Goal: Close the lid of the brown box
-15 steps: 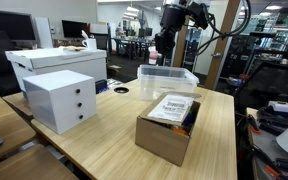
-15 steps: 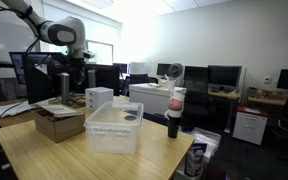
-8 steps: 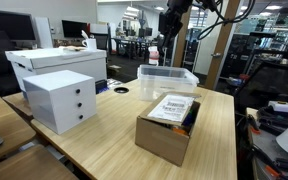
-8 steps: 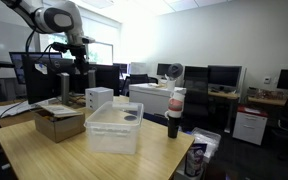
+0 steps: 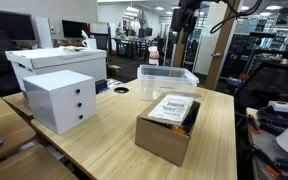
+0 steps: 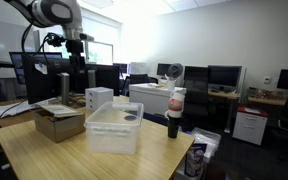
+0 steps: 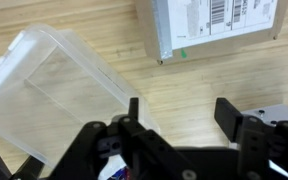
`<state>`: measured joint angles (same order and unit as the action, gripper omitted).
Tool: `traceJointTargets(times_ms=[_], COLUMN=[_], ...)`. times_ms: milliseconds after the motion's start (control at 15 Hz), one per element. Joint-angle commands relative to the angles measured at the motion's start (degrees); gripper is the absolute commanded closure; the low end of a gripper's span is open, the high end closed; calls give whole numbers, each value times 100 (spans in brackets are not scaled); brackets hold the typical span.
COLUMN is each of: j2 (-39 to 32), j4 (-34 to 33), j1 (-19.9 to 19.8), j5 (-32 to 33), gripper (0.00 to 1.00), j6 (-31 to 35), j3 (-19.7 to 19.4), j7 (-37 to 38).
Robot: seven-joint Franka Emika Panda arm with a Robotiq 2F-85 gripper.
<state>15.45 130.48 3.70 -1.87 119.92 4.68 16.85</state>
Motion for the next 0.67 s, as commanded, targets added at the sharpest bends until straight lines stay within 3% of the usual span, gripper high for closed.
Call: traceJointTargets(times_ms=[0,267,333,600], j2=[115,141,55,46], j4=[-160,-346,-281,-311], j1=[-70,-81,-66,-70], j5=[44,10,-15,-15], gripper=[0,0,0,0], j6=[-687,-1100,-831,-860], j3=[-99,-264,-169,-179], j7=[-547,-1100,-746,-781])
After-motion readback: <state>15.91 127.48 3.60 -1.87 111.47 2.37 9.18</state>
